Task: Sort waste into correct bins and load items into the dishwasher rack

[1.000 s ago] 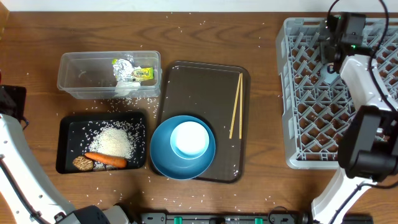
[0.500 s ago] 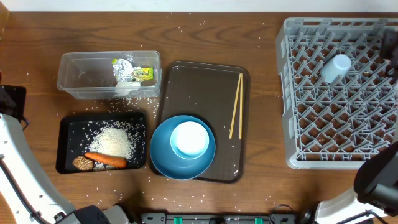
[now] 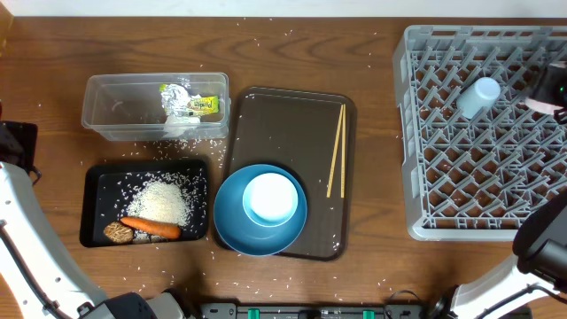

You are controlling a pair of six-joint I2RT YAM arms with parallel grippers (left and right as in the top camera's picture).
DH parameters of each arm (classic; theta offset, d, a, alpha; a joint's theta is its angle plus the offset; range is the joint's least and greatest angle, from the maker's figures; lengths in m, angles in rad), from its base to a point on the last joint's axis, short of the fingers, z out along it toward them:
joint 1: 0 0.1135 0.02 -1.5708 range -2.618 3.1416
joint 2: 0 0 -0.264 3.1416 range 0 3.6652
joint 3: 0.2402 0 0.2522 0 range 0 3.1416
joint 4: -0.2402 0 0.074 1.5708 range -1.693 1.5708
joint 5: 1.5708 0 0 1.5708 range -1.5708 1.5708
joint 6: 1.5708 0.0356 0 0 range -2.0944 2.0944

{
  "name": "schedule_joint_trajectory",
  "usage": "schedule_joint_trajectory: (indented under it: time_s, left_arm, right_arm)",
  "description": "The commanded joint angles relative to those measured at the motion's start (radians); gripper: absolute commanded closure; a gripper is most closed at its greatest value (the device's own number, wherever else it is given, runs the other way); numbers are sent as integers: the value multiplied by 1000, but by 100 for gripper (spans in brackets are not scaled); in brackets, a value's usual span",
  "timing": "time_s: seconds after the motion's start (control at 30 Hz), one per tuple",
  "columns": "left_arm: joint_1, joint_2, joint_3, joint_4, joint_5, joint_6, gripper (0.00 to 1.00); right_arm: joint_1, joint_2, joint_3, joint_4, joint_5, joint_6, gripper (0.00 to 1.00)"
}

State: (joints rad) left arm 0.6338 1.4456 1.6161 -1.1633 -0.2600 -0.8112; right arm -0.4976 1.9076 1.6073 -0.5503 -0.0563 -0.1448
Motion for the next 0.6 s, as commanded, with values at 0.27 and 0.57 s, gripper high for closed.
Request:
schedule_joint_trajectory:
  time_s: [0.27, 0.57]
  left_arm:
    - [5, 2, 5, -3, 3, 2, 2]
    - [5, 2, 5, -3, 3, 2, 2]
  right_arm:
    - [13, 2, -3, -33, -12, 25, 29]
    - [112, -172, -3, -40, -267, 36, 12]
